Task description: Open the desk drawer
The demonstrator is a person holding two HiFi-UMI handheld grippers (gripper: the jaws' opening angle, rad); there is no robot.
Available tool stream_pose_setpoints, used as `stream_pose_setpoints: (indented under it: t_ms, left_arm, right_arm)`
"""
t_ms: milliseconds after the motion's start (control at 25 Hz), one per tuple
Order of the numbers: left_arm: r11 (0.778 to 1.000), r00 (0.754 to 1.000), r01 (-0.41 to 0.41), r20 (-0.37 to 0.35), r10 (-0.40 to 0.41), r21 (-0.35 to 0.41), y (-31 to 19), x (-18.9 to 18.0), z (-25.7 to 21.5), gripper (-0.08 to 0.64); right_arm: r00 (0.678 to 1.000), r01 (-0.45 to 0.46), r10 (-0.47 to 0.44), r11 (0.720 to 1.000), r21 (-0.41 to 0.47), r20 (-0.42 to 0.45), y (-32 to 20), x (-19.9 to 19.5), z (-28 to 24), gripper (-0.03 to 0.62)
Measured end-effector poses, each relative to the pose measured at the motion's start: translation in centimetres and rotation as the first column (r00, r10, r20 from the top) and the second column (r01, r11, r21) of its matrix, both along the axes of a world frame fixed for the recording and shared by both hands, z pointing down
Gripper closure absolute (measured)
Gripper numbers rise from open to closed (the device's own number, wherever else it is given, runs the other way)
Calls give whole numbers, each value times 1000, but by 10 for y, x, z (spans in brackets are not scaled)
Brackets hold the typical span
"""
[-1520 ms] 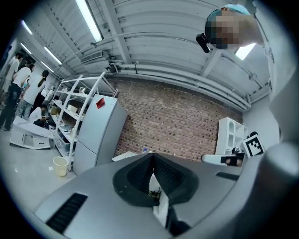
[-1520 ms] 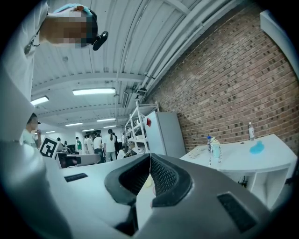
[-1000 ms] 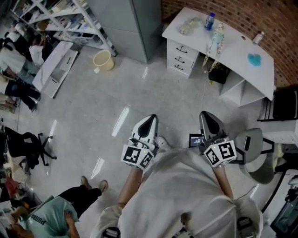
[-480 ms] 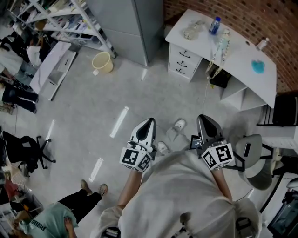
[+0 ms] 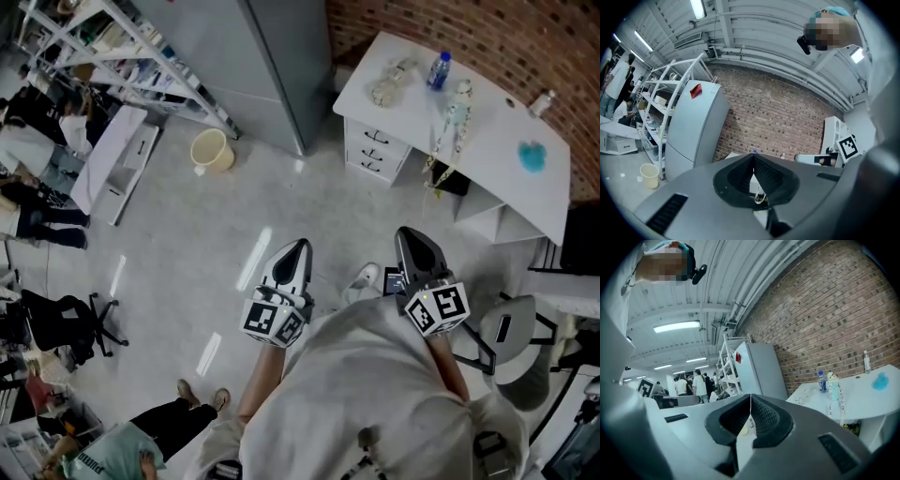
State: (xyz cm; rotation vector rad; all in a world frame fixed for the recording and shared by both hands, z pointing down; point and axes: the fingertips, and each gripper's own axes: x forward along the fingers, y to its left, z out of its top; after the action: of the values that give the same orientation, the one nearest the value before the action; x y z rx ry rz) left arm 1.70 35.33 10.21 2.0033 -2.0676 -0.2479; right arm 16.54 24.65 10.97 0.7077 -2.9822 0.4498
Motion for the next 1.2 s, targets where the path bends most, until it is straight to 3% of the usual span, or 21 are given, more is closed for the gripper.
stream_pose_setpoints:
  t_ms: [160, 320, 480, 800, 960, 1200]
  left_arm:
    - [999, 1000, 18, -13, -17, 29, -51, -13, -8, 552]
    - [999, 1000, 6, -29, -5, 41, -95, -6, -13, 552]
    - [997, 997, -70, -10, 70, 26, -127, 4, -10, 552]
    - [977, 977, -212, -20, 212, -11, -187, -5, -6, 552]
    - [942, 940, -337, -45, 337, 10, -225, -6, -3, 552]
    - [845, 845, -534, -14, 535, 34, -266, -34, -6, 552]
  right_arm:
    - [1000, 26, -26, 999, 36, 4, -47, -7, -8, 565]
    - [999, -40, 40, 999, 30, 20, -95, 4, -10, 565]
    - [993, -101, 100, 995, 12, 67, -124, 13, -15, 565]
    - [970, -243, 243, 970, -18, 30, -150, 33, 0, 565]
    - [934, -358, 358, 933, -18, -6, -165, 45, 8, 565]
    - [838, -546, 546, 838, -24, -12, -181, 34, 12, 565]
